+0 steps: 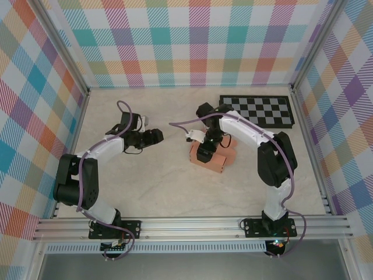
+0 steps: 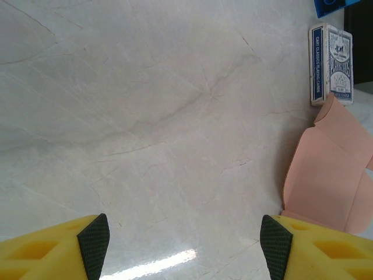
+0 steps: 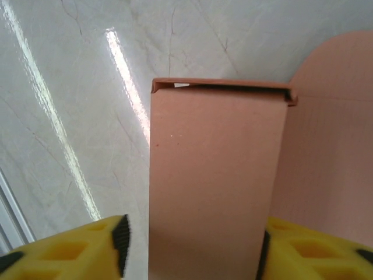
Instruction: Fold the paper box
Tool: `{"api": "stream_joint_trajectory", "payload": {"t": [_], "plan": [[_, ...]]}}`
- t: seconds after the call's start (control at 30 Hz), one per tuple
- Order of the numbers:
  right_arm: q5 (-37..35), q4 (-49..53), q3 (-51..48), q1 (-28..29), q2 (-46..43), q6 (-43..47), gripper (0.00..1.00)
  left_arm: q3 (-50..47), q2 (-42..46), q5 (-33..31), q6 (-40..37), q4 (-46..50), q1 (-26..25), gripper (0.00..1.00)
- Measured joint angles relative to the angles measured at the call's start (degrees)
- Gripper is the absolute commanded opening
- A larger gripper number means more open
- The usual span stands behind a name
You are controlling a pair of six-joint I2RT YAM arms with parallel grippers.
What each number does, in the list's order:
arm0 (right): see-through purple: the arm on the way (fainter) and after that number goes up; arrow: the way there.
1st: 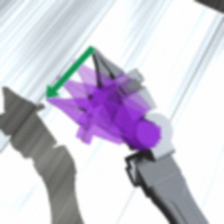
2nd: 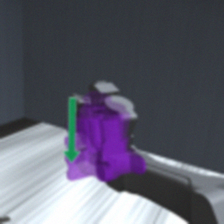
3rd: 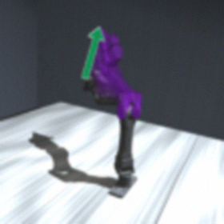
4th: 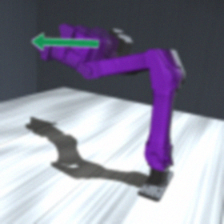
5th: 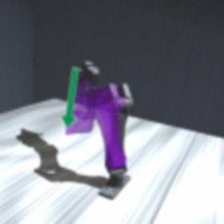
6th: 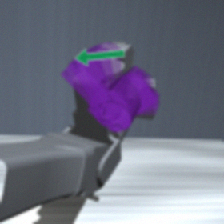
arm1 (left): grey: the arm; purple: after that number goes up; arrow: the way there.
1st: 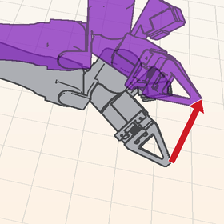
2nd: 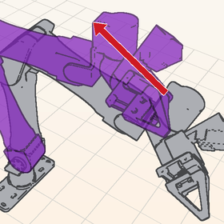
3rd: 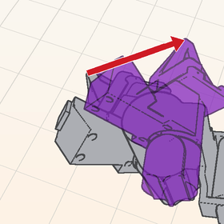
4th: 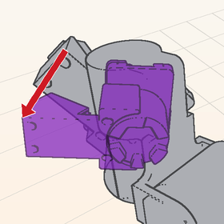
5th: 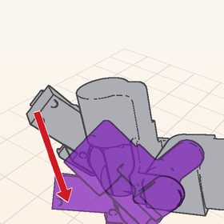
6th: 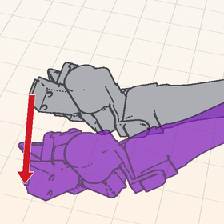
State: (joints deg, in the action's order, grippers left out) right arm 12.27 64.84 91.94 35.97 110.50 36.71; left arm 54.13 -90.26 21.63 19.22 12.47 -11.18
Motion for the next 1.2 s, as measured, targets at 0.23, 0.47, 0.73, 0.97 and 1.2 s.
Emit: {"api": "stream_joint_trajectory", "payload": {"t": [0.23, 0.47, 0.73, 0.97, 1.2], "plan": [[-0.3, 1.6, -0.3, 3.4, 0.6, 2.6, 0.28, 0.0, 0.0, 0.8, -0.6, 0.0, 1.0, 0.71], [-9.6, -5.4, -7.6, 12.1, -0.1, 2.8, 0.29, -1.4, 0.0, 0.6, 0.0, -0.7, 2.5, 0.71], [-18.1, -15.4, -15.3, 17.7, -6.3, 2.3, 0.38, -4.9, 2.1, -0.7, 3.1, -2.1, 2.7, 0.71], [-12.7, -32.7, -34.5, 14.5, -35.9, -2.9, 0.66, -9.9, 6.1, 0.2, 5.5, -5.6, 2.3, 0.66], [-3.3, -54.1, -49.0, -13.6, -48.9, -29.6, 1.0, -18.6, 18.6, 0.8, 4.3, -6.7, 0.9, 0.77]]}}
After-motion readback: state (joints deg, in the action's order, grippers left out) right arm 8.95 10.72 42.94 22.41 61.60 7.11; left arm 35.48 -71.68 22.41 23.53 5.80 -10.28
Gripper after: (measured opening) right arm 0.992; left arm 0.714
